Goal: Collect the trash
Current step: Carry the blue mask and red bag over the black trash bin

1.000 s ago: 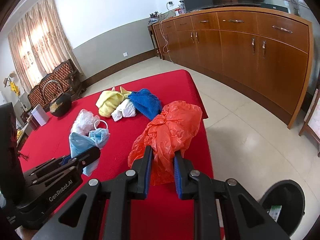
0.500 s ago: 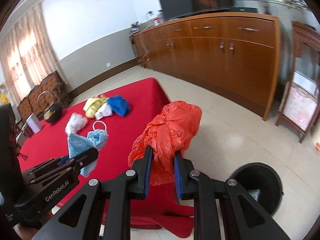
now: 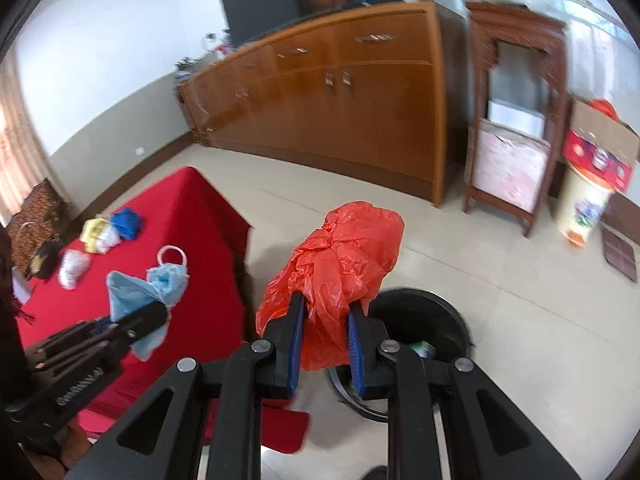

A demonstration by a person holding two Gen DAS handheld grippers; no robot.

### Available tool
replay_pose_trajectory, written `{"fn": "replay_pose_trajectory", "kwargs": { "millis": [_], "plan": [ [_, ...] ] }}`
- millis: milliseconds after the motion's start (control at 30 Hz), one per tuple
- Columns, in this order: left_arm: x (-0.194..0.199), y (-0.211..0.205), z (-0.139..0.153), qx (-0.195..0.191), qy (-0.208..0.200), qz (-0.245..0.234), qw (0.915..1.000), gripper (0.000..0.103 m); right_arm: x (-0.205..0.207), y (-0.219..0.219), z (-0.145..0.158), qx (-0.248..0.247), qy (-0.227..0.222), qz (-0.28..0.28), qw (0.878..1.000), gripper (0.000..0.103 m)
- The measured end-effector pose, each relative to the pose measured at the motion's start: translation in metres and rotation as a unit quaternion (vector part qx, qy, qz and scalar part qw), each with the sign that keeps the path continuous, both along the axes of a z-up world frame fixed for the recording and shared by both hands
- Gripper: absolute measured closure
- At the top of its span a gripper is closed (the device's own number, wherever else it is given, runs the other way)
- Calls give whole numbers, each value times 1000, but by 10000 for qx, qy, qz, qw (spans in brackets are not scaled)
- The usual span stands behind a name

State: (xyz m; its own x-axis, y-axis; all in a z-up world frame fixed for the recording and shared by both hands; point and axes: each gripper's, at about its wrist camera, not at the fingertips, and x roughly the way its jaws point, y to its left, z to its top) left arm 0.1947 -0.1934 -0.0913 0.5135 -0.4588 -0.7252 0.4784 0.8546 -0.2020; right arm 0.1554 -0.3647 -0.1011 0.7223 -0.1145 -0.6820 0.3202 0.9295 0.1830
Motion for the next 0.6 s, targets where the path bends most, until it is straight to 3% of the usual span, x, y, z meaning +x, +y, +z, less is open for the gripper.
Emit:
{"fn": "replay_pose_trajectory", "kwargs": {
  "millis": [300, 600],
  "plan": [
    [5, -65, -47, 288, 535, -425, 9972, 85, 15, -78, -71, 632, 1050, -219, 9922, 82],
    [19, -96, -96, 486, 1173, -567, 9903, 85, 55, -106, -118, 528, 1885, -57, 9806, 82]
  ]
}}
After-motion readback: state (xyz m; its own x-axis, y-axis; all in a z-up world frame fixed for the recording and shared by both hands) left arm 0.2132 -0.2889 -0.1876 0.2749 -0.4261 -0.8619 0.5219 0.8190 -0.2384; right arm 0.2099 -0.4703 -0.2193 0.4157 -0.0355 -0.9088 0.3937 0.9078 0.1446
